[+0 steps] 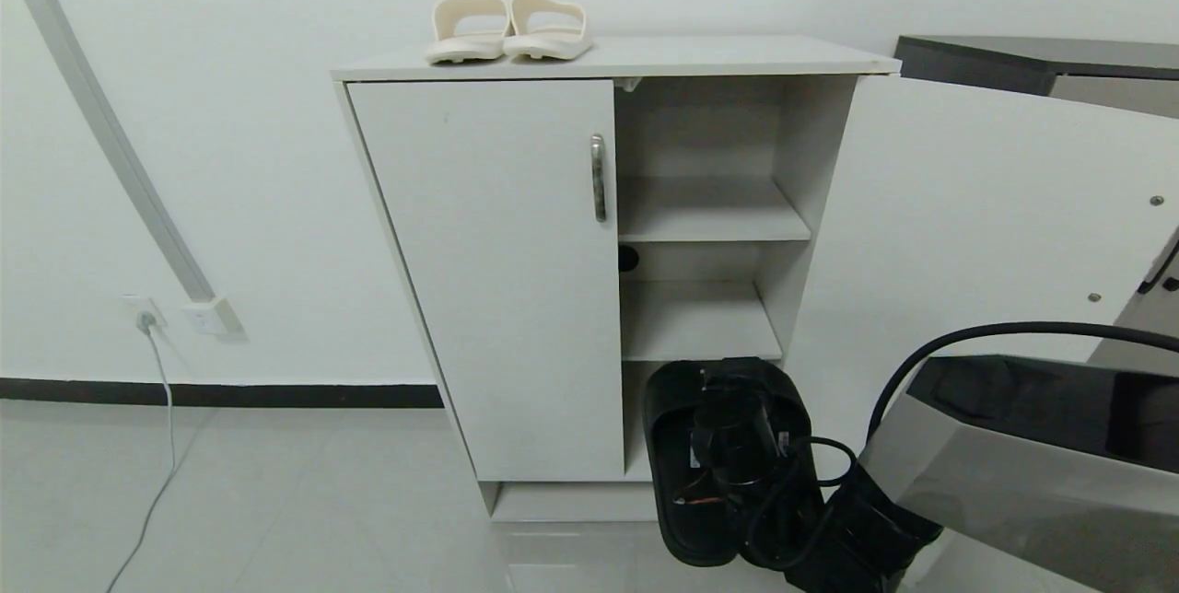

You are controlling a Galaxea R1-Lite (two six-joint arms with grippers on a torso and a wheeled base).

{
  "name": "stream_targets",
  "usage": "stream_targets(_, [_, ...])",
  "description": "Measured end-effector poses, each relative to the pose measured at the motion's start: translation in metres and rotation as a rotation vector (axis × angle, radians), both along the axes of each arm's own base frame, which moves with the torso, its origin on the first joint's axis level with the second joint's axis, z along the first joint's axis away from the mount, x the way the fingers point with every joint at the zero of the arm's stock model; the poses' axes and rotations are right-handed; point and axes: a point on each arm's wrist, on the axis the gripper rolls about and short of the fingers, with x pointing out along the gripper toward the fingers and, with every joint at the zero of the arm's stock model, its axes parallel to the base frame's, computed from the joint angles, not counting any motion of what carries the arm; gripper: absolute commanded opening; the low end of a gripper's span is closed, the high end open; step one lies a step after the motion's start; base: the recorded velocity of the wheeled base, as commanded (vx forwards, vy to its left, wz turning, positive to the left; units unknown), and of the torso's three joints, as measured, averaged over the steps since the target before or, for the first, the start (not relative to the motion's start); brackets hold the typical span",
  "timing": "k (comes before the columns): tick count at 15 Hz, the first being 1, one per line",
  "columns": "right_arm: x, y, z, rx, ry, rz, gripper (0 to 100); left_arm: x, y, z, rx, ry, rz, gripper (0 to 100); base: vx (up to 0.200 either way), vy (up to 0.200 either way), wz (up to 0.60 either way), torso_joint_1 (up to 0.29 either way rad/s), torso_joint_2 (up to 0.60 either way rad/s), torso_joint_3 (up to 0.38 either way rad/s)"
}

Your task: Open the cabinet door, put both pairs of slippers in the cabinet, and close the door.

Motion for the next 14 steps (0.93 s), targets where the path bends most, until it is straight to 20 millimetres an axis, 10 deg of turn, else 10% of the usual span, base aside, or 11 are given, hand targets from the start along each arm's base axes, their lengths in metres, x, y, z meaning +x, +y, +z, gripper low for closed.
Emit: stream_targets(14, [0.019, 0.004, -0.01, 0.042, -0.098, -0.01, 0, 0.0, 0.0, 0.0, 0.0, 0.0, -0.001, 0, 0.0, 0.0, 0.0, 0.004, 0.0, -0.133])
